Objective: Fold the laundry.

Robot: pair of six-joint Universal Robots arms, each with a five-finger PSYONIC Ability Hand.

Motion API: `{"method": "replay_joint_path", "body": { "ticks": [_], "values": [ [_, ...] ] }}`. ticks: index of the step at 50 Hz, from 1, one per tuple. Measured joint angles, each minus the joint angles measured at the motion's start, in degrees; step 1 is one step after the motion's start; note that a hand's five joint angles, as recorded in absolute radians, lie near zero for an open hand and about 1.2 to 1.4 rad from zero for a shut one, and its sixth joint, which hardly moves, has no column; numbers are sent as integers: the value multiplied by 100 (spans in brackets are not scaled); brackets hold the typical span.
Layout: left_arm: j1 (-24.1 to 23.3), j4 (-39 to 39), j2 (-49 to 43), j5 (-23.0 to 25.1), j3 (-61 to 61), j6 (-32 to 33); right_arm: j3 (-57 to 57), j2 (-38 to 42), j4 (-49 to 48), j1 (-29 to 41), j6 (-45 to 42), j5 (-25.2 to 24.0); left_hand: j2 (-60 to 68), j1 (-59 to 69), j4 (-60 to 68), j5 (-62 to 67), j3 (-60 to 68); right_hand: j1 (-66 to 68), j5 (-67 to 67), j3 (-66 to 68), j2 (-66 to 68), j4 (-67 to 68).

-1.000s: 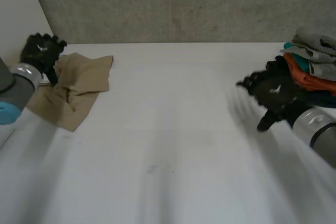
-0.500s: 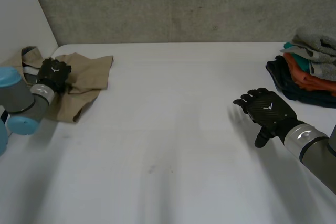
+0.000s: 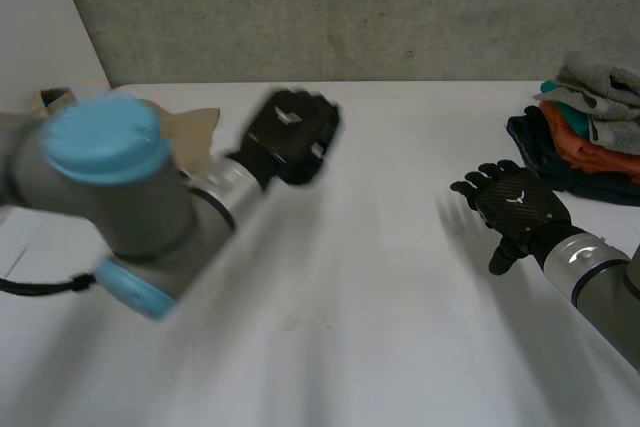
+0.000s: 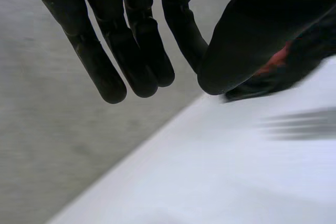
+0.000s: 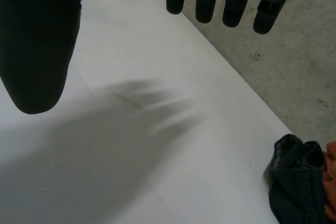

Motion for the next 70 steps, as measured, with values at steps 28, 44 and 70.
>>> {"method": "replay_joint_path", "body": {
  "ticks": [28, 44, 70],
  "values": [
    [2845, -224, -682, -976, 279, 3647, 0, 71, -8, 23, -17, -6, -5465, -5226, -5506, -5296, -5401, 0, 0, 0, 0, 0],
    [3398, -351, -2552, 198, 2043, 3776, -19, 338, -141, 40, -21, 64, -87, -45, -57, -32, -83, 0, 0, 0, 0, 0],
    [-338, 238, -335, -345, 422, 844, 1, 171, -262, -19, -4, 566, 1, -45, 0, -25, -1, 0, 0, 0, 0, 0]
  ]
}}
